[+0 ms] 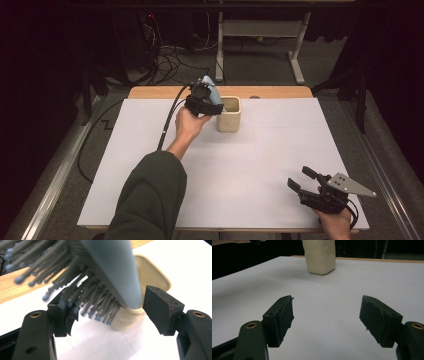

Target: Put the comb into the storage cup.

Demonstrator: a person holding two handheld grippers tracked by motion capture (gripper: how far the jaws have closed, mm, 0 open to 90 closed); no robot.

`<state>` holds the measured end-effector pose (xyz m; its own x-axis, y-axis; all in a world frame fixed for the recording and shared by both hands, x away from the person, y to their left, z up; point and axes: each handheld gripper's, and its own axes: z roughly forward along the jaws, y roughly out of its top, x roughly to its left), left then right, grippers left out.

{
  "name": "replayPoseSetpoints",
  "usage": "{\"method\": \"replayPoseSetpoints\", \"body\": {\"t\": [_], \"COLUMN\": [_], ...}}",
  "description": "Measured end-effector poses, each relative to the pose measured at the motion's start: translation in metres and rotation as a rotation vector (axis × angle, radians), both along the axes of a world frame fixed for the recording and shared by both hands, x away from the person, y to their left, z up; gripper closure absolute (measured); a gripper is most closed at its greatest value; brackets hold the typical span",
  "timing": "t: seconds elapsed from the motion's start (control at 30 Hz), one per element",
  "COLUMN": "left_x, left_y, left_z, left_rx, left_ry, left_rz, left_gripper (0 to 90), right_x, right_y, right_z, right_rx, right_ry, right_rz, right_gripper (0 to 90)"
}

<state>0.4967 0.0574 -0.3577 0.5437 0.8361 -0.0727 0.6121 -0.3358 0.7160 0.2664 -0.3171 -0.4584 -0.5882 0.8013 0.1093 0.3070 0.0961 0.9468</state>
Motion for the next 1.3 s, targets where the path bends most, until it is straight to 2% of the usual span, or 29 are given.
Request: {"method": "replayPoseSetpoints", "body": {"t": [0.57,1.3], "left_x": [-0.012,-0.027], "left_y": [0.011,0.037], "left_z": [0.004,0.007], "left_rx": [-0.011,-0.058], "left_ry": [-0.029,-0.067], "left_rz": [-0.009,-0.002], "left_gripper": [30.5,32.0], "right_x": [-0.001,0.000], "right_y": [0.000,0.000], "right_z": [0.000,0.000], "right_rx": [0.000,-0.004], "right_ry": [-0.004,-0.003], "right_rz": [-0.003,-0.006], "right_gripper": [27.6,27.6]}}
